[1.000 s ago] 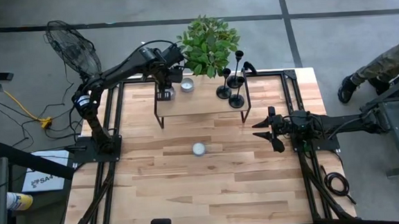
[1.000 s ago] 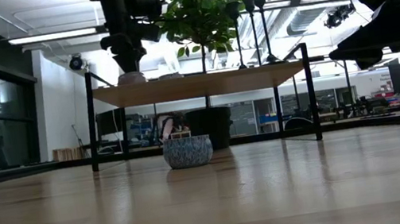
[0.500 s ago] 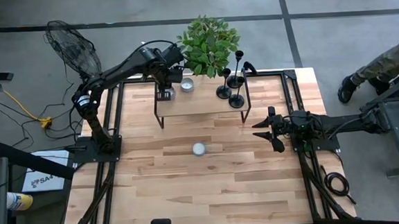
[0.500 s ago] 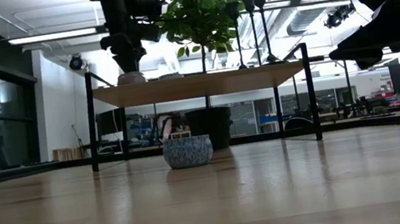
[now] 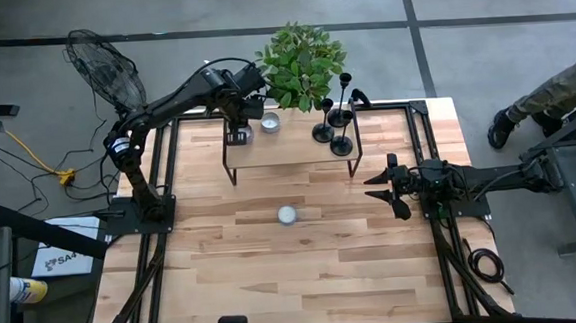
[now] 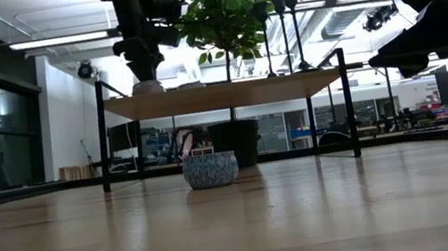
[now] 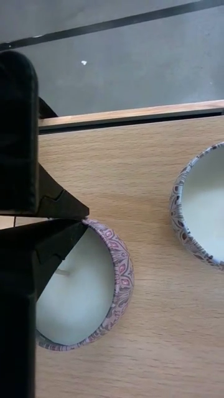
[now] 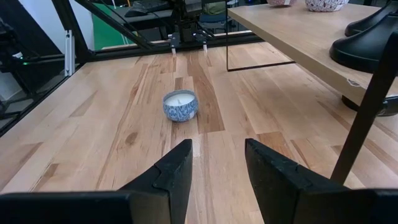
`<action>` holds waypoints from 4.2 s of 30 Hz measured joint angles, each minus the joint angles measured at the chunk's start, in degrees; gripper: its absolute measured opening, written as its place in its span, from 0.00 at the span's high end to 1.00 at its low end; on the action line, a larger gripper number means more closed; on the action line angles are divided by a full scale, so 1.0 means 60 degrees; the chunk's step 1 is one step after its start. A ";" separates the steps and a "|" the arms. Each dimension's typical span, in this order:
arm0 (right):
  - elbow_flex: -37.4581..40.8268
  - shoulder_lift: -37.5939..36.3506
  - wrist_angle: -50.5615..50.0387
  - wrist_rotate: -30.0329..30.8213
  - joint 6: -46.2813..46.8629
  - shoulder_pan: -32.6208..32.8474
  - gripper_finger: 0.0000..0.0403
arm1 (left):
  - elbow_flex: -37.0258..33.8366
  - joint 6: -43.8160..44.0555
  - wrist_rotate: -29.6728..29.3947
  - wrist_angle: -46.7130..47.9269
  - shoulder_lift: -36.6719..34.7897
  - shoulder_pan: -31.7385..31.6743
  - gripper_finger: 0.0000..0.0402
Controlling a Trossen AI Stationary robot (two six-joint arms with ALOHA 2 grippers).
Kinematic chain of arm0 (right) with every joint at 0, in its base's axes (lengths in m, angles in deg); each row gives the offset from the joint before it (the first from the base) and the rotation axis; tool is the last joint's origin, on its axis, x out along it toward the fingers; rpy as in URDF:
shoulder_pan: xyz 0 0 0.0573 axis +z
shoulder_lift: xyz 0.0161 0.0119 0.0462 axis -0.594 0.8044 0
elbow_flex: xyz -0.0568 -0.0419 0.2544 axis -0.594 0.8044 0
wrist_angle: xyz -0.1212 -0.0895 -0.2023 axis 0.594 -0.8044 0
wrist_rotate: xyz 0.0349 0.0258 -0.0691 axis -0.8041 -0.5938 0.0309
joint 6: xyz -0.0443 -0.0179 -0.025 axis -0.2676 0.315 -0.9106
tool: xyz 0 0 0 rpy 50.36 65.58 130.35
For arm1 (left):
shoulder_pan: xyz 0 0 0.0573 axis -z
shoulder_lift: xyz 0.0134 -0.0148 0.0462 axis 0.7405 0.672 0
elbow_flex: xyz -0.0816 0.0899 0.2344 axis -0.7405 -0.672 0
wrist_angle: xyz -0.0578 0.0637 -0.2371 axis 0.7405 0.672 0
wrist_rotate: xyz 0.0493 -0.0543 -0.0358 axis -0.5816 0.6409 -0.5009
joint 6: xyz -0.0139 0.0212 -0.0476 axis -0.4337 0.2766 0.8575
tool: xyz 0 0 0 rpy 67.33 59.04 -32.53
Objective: Pick & Place candle stick holders
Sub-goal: Put the red scented candle on the shelf, then put the blue scented candle on the shelf
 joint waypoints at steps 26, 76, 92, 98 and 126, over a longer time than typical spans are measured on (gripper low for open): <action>0.0000 -0.0004 -0.0001 -0.0001 0.0001 -0.0002 0.65 | 0.0015 -0.0040 -0.0569 0.0010 -0.0055 -0.0001 0.83; 0.0000 -0.0004 -0.0002 0.0000 0.0007 -0.0002 0.65 | 0.2148 0.3208 0.1639 0.3088 -0.1492 0.2027 0.83; 0.0000 -0.0007 0.0000 0.0000 -0.0004 -0.0002 0.65 | 0.2142 0.4802 0.0320 0.3081 -0.1636 0.4791 0.83; 0.0000 -0.0007 -0.0001 -0.0001 0.0009 -0.0002 0.65 | 0.2142 0.5167 -0.0485 0.3080 -0.1636 0.5599 0.83; 0.0000 -0.0001 0.0000 0.0001 -0.0003 -0.0001 0.65 | 0.1563 0.7434 -0.1973 0.0871 -0.1082 0.7381 0.83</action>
